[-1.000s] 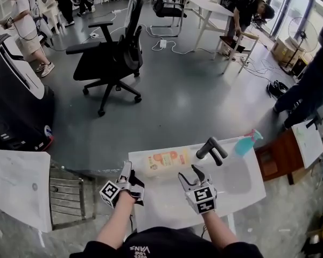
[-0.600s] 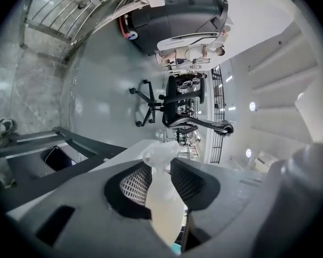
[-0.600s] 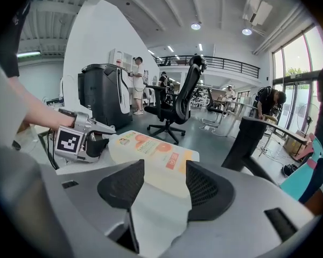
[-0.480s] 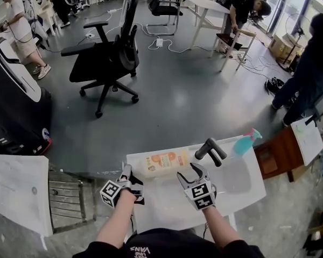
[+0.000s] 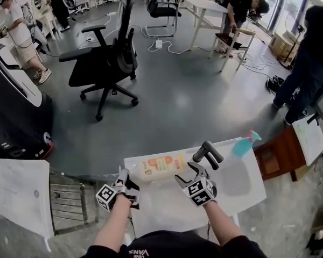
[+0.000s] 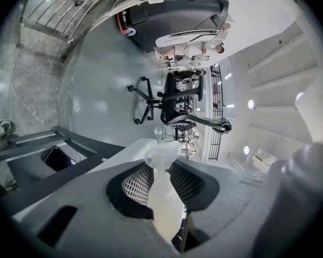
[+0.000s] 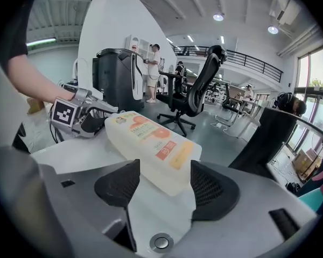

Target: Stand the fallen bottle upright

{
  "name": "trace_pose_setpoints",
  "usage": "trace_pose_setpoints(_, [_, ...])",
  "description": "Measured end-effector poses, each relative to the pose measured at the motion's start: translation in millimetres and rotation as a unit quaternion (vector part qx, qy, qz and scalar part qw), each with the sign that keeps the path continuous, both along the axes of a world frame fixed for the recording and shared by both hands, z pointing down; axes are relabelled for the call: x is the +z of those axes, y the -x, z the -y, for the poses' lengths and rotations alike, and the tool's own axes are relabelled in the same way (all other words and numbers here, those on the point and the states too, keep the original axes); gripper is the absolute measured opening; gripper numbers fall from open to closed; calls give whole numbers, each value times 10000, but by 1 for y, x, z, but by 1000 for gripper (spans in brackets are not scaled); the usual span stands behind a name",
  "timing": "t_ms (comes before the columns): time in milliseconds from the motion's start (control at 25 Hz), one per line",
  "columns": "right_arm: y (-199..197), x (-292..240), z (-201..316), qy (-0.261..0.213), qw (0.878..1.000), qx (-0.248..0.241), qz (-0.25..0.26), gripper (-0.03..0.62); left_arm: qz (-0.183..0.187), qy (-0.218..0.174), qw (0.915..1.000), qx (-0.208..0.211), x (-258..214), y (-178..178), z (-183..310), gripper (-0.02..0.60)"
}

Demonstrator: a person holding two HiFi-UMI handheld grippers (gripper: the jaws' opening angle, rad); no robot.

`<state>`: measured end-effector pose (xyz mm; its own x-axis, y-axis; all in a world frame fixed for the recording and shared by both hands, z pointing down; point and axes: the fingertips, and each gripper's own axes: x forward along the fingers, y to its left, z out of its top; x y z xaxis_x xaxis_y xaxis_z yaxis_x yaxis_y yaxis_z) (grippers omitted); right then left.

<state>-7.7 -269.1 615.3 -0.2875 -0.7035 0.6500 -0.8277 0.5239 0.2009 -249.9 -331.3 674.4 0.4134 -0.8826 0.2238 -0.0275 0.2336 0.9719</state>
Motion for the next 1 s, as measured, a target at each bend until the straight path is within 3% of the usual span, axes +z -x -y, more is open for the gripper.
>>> trace_pose_setpoints(120, [-2,0,0,-74,9999,-10,88,241,159,-180,9997,52,-13,1,4,100])
trace_pose_setpoints(280, [0,-1,-5,-128,9996,-23,265,241,532,-503,9971,198,-37,4,12,100])
trace_pose_setpoints(480, [3,1,-9,-123,9981,-5,603,247,1088,-1055,9872,505,-82,-2,26,98])
trace_pose_setpoints(800, [-2,5,-16,-125,9938,110,1098,247,1784,-1784,9609,1138,-149,-39,44,98])
trace_pose_setpoints(1000, [-5,8,-19,-113,9924,100,1219,247,2156,-2208,9390,1517,-182,-71,58,98])
